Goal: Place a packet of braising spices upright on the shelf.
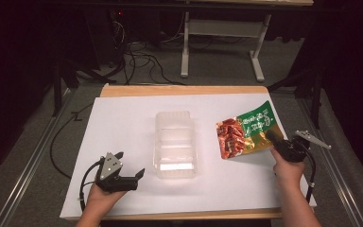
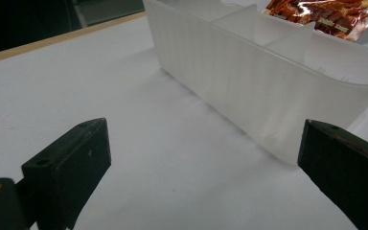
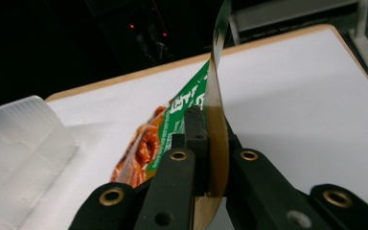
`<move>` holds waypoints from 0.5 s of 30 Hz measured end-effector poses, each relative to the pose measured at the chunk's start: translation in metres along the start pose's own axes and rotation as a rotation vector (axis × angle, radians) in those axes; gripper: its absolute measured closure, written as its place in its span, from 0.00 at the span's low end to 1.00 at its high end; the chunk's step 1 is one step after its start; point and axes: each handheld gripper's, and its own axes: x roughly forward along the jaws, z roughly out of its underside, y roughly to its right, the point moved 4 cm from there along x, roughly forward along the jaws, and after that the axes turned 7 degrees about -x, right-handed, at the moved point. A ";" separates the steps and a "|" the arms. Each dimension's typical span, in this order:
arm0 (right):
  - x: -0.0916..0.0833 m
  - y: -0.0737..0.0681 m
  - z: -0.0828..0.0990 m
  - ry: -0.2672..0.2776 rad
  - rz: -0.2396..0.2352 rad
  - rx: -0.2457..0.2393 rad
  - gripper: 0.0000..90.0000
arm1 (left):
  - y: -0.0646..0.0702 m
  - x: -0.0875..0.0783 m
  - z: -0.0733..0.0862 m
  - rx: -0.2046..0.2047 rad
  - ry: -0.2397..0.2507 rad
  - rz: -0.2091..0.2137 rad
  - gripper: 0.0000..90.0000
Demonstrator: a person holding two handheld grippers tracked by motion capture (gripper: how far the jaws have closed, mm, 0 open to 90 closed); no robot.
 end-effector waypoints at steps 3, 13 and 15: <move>-0.004 -0.013 -0.009 0.034 -0.017 -0.054 1.00 | 0.000 0.000 0.000 0.001 -0.003 0.001 0.05; -0.014 -0.041 -0.030 0.114 -0.057 -0.163 1.00 | -0.001 -0.001 -0.001 -0.005 0.007 0.002 0.05; -0.016 -0.044 -0.032 0.120 -0.060 -0.179 1.00 | 0.000 -0.001 -0.001 -0.007 0.014 0.001 0.05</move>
